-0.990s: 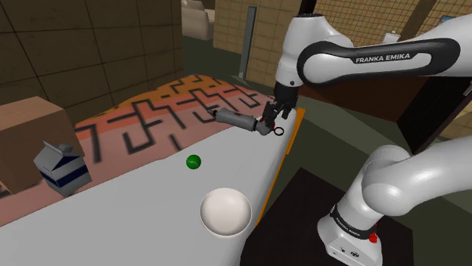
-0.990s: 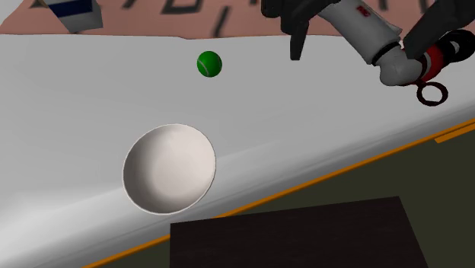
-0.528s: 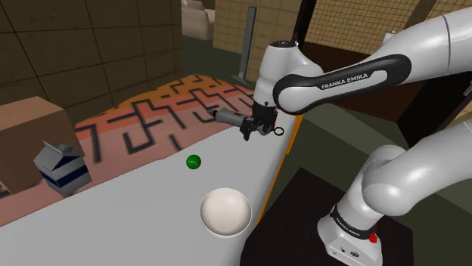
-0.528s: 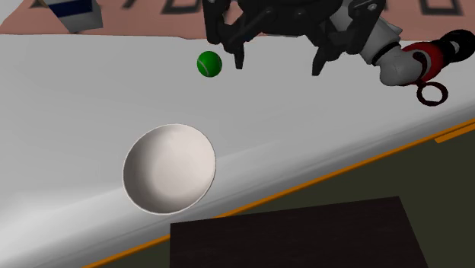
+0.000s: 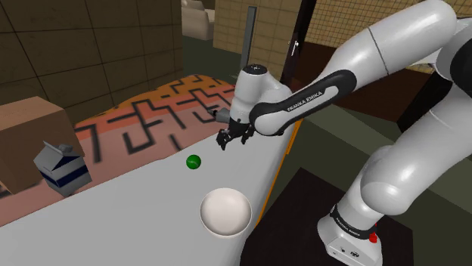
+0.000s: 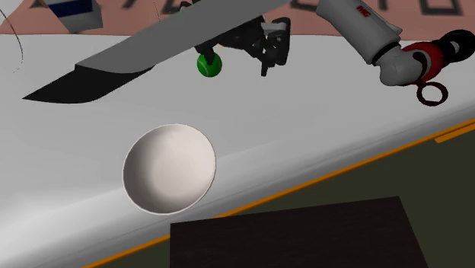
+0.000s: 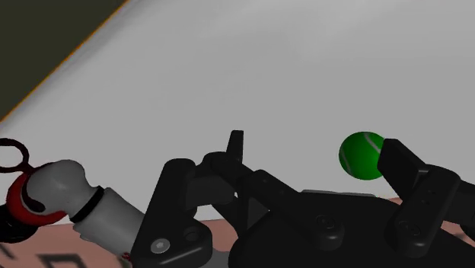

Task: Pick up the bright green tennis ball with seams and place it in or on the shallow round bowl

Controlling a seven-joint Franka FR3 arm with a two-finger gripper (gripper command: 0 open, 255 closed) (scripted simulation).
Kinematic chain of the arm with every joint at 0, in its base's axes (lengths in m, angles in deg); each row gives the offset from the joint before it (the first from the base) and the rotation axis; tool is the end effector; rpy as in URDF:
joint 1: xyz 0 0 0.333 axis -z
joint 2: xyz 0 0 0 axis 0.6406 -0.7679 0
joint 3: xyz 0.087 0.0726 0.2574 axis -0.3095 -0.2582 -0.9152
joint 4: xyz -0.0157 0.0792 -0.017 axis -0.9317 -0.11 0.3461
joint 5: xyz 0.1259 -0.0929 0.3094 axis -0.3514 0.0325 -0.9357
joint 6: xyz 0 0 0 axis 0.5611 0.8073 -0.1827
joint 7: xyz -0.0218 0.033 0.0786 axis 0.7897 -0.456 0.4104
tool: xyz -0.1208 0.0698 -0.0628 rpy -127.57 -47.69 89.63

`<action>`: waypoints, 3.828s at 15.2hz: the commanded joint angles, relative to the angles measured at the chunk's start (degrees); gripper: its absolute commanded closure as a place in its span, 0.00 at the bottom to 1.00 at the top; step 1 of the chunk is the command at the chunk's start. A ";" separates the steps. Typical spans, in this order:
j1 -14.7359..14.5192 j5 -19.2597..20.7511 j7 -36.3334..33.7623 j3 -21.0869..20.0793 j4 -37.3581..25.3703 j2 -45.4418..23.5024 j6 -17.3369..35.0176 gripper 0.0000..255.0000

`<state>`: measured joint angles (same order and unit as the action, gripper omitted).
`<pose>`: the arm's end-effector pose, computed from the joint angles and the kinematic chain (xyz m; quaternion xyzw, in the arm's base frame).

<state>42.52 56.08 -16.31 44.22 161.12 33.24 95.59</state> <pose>0.4328 0.0881 0.3049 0.9772 -0.1886 0.0922 0.0323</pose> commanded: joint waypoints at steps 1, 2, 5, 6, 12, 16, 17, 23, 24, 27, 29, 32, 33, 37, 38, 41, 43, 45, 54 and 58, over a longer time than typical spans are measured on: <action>0.91 3.59 -5.28 -1.21 -1.90 -5.27 3.99 0.00; 1.15 5.69 -8.02 -1.59 -3.13 -7.72 5.38 0.00; 0.87 12.81 -16.69 -1.52 -7.49 -15.07 8.65 0.00; 0.47 15.23 -19.56 -1.16 -9.16 -17.50 9.46 0.00; -4.93 26.01 -33.66 3.89 -20.86 -31.26 12.52 0.00; -8.00 28.99 -38.66 6.89 -28.01 -38.53 13.63 0.00; -8.16 29.32 -38.90 7.21 -28.45 -39.31 13.99 0.00; -8.96 30.91 -40.07 8.86 -31.11 -43.70 15.89 0.00; -8.97 30.91 -40.07 8.86 -31.10 -43.70 15.89 0.00; -8.97 30.90 -40.07 8.86 -31.11 -43.70 15.89 0.00; -8.97 30.90 -40.07 8.86 -31.11 -43.70 15.89 0.00; -8.96 30.90 -40.07 8.86 -31.10 -43.69 15.89 1.00; -8.96 30.90 -40.07 8.86 -31.10 -43.69 15.89 1.00; -8.96 30.91 -40.08 8.86 -31.07 -43.67 15.90 1.00; -8.96 30.91 -40.08 8.86 -31.05 -43.66 15.90 1.00; -8.97 30.90 -40.07 8.86 -31.11 -43.70 15.89 1.00; -8.42 30.12 -39.20 8.12 -30.68 -42.39 14.98 1.00; -7.88 29.30 -38.32 7.38 -30.31 -41.11 14.05 1.00; -5.66 25.31 -34.25 4.27 -29.24 -35.63 9.72 1.00; -4.81 23.43 -32.43 3.05 -29.10 -33.35 7.70 1.00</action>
<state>37.51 79.97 -49.21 47.56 132.07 -0.59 103.81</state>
